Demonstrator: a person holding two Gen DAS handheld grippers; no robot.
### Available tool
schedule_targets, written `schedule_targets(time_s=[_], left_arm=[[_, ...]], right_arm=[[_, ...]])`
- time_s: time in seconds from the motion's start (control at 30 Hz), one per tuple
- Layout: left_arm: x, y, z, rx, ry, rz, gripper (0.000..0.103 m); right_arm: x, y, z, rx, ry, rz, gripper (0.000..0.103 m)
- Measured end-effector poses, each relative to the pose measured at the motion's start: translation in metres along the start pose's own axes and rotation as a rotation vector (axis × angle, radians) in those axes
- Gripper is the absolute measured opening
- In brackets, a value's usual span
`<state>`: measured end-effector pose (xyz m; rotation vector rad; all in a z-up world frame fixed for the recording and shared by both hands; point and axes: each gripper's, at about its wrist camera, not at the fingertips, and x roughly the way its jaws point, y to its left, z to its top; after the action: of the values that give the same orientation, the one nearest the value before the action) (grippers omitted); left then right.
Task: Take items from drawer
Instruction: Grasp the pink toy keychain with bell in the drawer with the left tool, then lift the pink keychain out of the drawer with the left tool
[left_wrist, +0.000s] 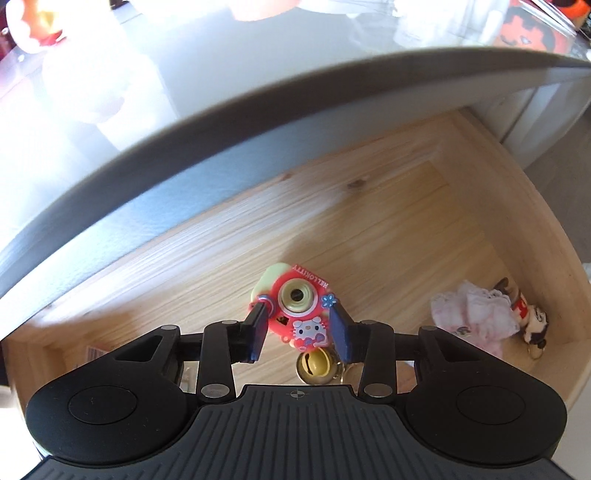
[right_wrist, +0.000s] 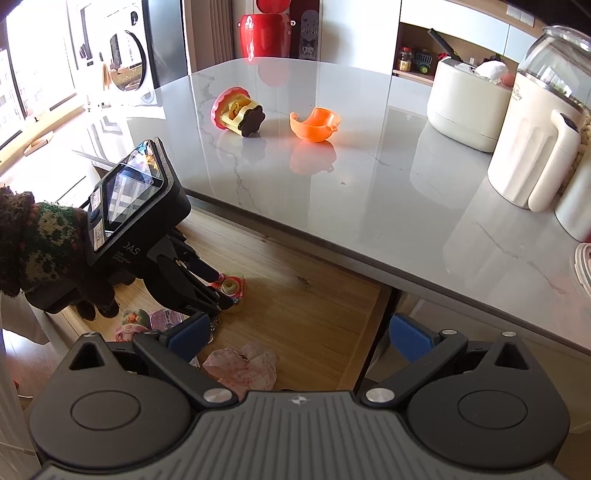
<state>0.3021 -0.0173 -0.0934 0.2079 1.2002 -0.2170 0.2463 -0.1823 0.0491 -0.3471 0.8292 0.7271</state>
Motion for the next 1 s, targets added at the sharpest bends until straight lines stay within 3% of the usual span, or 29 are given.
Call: schedule_targets(time_s=[0.1, 0.13, 0.23, 0.27, 0.43, 0.77, 1.0], left_arm=[[0.001, -0.001, 0.001, -0.022, -0.017, -0.008, 0.044], [0.002, -0.002, 0.001, -0.026, -0.029, -0.023, 0.05], [0.0, -0.009, -0.001, 0.043, -0.07, -0.181, 0.052], [0.0, -0.012, -0.002, 0.075, -0.067, -0.2, 0.052], [-0.005, -0.022, -0.009, 0.168, -0.053, -0.1, 0.047], [0.012, -0.012, 0.01, -0.062, -0.046, -0.188, 0.046], [0.017, -0.038, 0.026, -0.024, -0.116, -0.123, 0.047]], right_arm=[[-0.001, 0.001, 0.002, -0.006, -0.006, 0.002, 0.103], [-0.002, 0.002, 0.002, -0.008, -0.006, 0.002, 0.103], [-0.002, 0.002, 0.001, -0.008, -0.003, -0.002, 0.103], [-0.001, 0.002, 0.001, -0.006, -0.002, -0.003, 0.103], [0.0, 0.0, 0.001, 0.0, 0.003, -0.01, 0.103], [0.002, 0.003, 0.0, -0.017, 0.007, -0.003, 0.103], [0.002, 0.008, -0.002, -0.049, 0.011, -0.001, 0.103]])
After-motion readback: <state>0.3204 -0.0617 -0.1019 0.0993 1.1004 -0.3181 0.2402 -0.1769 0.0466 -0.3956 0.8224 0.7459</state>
